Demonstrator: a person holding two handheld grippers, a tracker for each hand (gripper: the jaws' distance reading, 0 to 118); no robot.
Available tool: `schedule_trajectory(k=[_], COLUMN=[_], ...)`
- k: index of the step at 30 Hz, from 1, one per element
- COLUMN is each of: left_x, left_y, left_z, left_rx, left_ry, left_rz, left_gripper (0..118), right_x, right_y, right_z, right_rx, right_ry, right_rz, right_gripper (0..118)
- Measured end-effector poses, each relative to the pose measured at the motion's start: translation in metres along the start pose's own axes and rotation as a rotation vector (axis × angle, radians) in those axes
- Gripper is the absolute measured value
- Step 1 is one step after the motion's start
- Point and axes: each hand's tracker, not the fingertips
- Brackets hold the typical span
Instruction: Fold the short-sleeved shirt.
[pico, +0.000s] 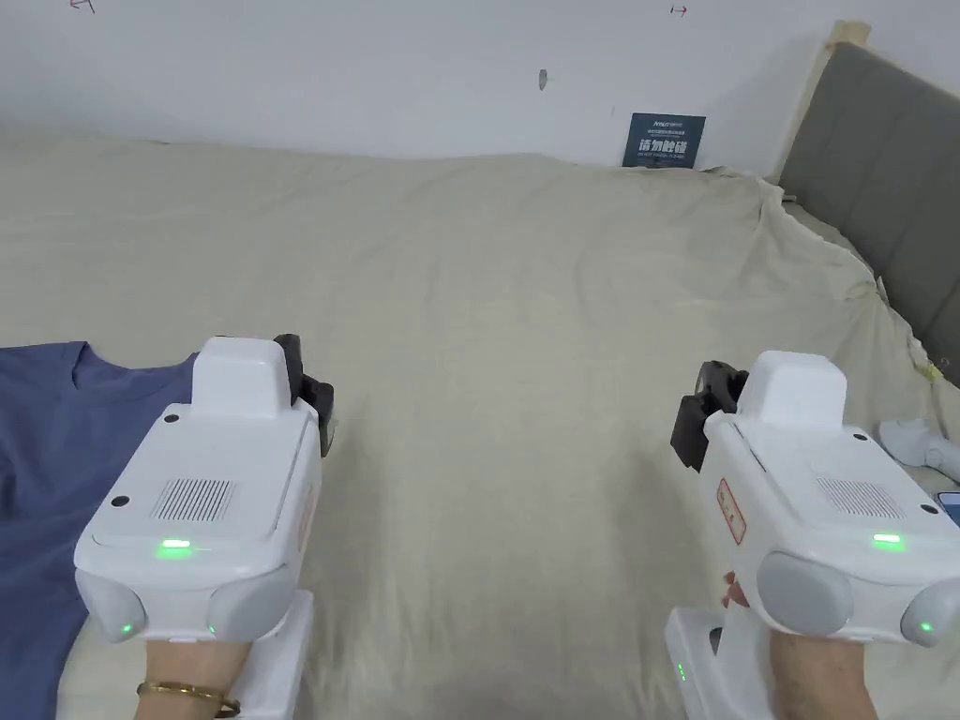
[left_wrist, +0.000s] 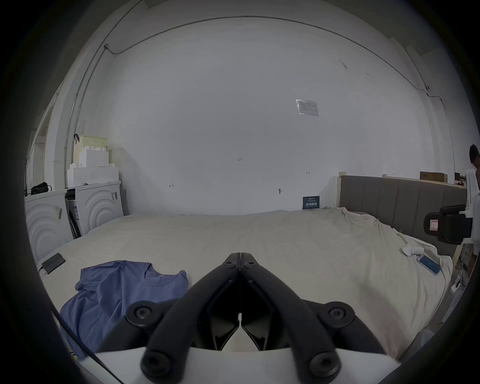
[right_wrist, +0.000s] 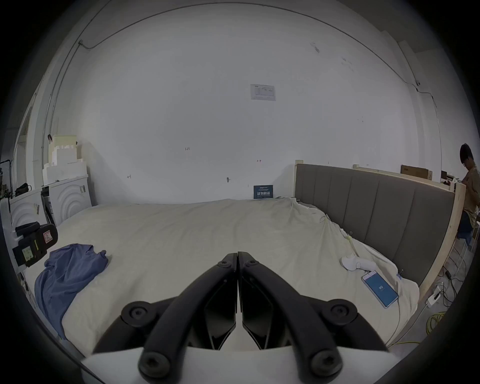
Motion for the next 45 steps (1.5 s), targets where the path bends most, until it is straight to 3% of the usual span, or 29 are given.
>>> schedule_trajectory(k=[45], left_x=[0.0040], left_y=[0.0059], left_z=[0.0027], left_rx=[0.007], left_ry=[-0.019], left_rz=[-0.001], left_gripper=[0], right_x=[-0.0090], right_y=[0.0044], right_z=[0.0077], right_rx=[0.004], right_ry=[0.050], right_rz=[0.054], right_gripper=[0])
